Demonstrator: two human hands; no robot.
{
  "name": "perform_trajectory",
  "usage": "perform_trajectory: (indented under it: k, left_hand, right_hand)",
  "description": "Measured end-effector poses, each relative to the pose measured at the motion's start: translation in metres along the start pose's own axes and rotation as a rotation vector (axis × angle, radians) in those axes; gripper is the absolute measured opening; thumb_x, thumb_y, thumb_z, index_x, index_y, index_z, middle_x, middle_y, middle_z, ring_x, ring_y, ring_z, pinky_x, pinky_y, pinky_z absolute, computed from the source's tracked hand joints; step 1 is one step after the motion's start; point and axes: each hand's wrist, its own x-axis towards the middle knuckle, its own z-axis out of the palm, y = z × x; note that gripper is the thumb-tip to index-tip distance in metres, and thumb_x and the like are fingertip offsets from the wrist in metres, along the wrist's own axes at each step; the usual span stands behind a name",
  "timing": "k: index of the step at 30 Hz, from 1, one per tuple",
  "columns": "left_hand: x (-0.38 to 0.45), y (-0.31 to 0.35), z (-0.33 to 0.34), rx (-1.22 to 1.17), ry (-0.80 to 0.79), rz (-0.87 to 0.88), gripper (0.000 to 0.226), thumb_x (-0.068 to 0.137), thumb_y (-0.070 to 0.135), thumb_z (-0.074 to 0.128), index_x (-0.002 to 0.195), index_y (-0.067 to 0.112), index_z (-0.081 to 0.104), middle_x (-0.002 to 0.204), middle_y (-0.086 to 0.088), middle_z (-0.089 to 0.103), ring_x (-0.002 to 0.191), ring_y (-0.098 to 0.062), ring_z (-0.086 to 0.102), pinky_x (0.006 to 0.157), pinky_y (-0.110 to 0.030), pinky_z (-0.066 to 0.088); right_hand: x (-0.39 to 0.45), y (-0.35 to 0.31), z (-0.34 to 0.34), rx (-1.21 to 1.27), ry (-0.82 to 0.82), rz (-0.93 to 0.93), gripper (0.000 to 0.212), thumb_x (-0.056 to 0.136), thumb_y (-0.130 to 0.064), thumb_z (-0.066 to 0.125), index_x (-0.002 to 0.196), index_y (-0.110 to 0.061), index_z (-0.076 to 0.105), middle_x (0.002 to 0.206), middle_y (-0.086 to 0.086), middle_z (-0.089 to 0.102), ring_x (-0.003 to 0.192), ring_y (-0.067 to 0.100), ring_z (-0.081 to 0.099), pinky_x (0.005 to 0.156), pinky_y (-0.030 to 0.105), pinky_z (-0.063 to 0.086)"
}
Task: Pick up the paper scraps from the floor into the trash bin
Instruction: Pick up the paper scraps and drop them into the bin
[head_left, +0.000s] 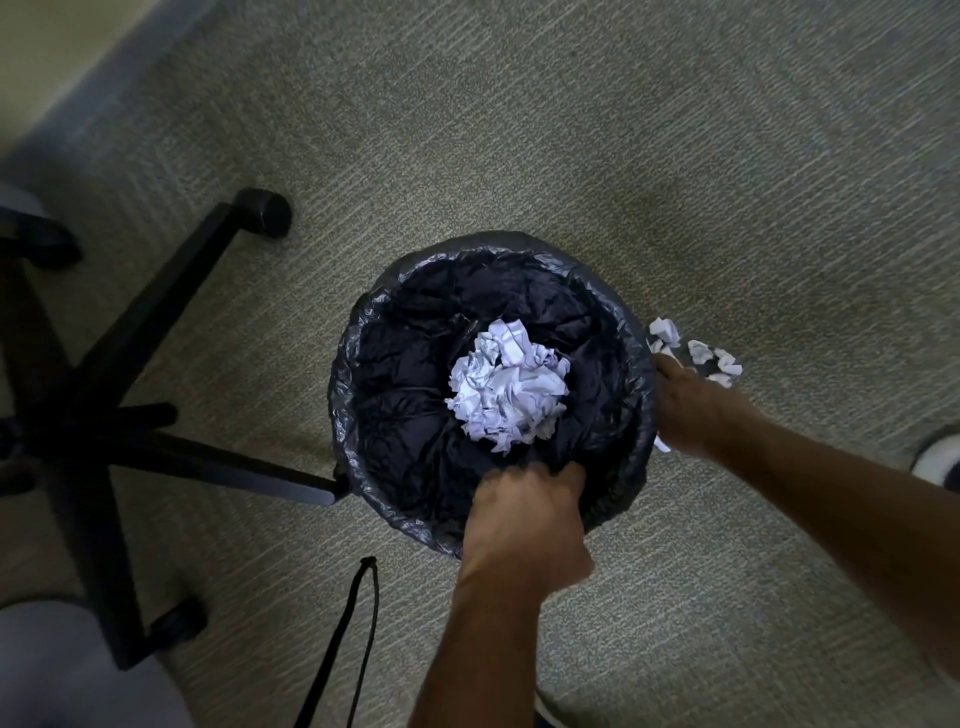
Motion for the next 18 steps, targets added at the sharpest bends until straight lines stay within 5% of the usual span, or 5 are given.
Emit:
perform_trajectory:
  k: [5, 11, 18]
  left_hand:
    - [-0.002, 0.001, -0.001, 0.012, 0.007, -0.025, 0.043, 0.07, 0.021, 0.055, 0.112, 0.023, 0.051, 0.088, -0.005, 0.057, 0.08, -0.029, 0.057, 0.075, -0.037, 0.044]
    - [-0.005, 0.005, -0.006, -0.003, -0.012, -0.069, 0.046, 0.071, 0.022, 0.057, 0.116, 0.023, 0.051, 0.084, -0.004, 0.054, 0.074, -0.025, 0.05, 0.075, -0.038, 0.045]
    - [-0.008, 0.006, -0.006, -0.025, -0.002, -0.061, 0.047, 0.071, 0.02, 0.058, 0.117, 0.025, 0.052, 0.085, -0.004, 0.059, 0.081, -0.028, 0.059, 0.075, -0.037, 0.049]
  right_hand:
    - [-0.03, 0.002, 0.01, 0.289, 0.176, 0.005, 0.056, 0.093, -0.012, 0.055, 0.146, -0.005, 0.038, 0.147, 0.009, 0.036, 0.119, 0.037, 0.058, 0.089, 0.047, 0.054]
    - [-0.095, -0.025, -0.008, 0.749, 0.534, 0.034, 0.052, 0.099, -0.013, 0.054, 0.15, -0.015, 0.043, 0.157, 0.002, 0.041, 0.139, 0.021, 0.046, 0.114, 0.044, 0.041]
    - [-0.142, -0.054, -0.059, 0.867, 0.859, -0.133, 0.045, 0.097, -0.004, 0.06, 0.142, -0.009, 0.055, 0.14, 0.008, 0.057, 0.124, 0.021, 0.06, 0.103, 0.033, 0.051]
